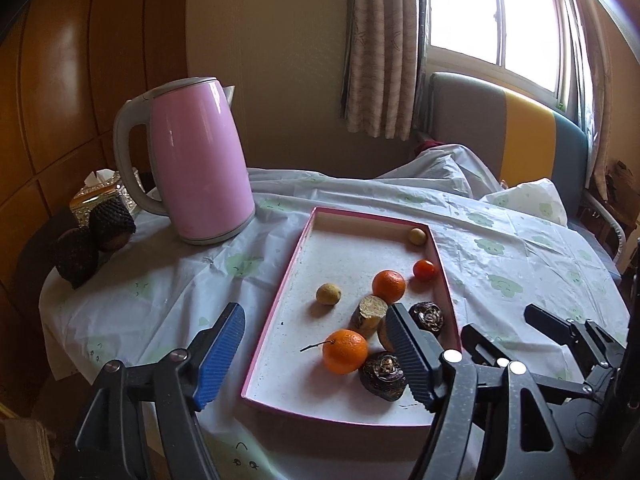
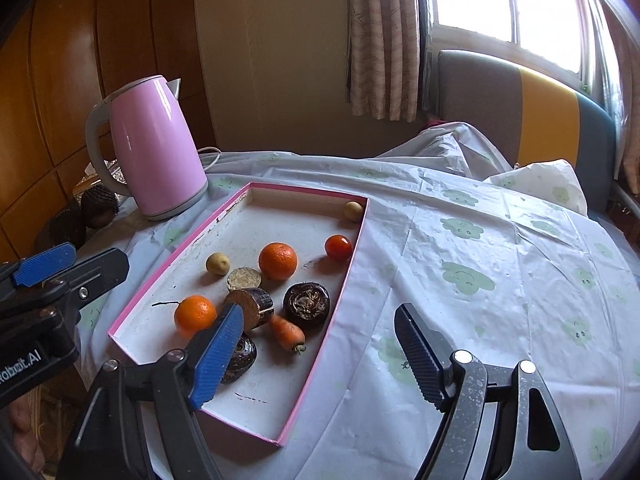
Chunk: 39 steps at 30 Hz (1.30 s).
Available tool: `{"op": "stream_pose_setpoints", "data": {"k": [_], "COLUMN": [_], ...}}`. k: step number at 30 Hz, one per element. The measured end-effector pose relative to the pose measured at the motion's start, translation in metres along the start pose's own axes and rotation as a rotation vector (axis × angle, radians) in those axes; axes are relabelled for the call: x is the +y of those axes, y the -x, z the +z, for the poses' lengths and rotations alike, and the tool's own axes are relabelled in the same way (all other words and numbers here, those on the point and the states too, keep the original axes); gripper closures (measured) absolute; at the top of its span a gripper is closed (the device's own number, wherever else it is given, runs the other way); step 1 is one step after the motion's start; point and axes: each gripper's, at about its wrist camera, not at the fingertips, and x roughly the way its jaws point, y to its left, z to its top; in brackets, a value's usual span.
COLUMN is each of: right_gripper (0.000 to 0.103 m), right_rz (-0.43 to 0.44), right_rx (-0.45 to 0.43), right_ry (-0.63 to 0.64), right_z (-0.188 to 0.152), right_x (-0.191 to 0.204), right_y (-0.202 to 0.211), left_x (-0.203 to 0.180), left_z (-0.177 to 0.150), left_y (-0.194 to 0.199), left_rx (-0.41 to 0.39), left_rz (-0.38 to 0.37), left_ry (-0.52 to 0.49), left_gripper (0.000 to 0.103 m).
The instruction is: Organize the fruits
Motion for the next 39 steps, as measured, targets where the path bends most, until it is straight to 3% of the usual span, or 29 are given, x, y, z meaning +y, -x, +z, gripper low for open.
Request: {"op": "stream_pose_setpoints", "data": {"k": [5,39], "right_gripper": [0.024,0.024], "right_rz": [0.004,0.013], "right_rx": [-0.011,0.029], "right_ry": [-0.006,0.021], "right_z": [0.000,-0.002], "right_x": [0.000,0.011], "right_y": [0.003,-0.013], "left_x": [-0.002,0.008], "left_z": [-0.003,-0.005], "left_y": [0.000,-0.008], "left_rx": [-0.004,0.025], "left_rz": [0.030,-0.013], "left_ry": [-0.025,0.024], "left_gripper": [0.029,0.029]}}
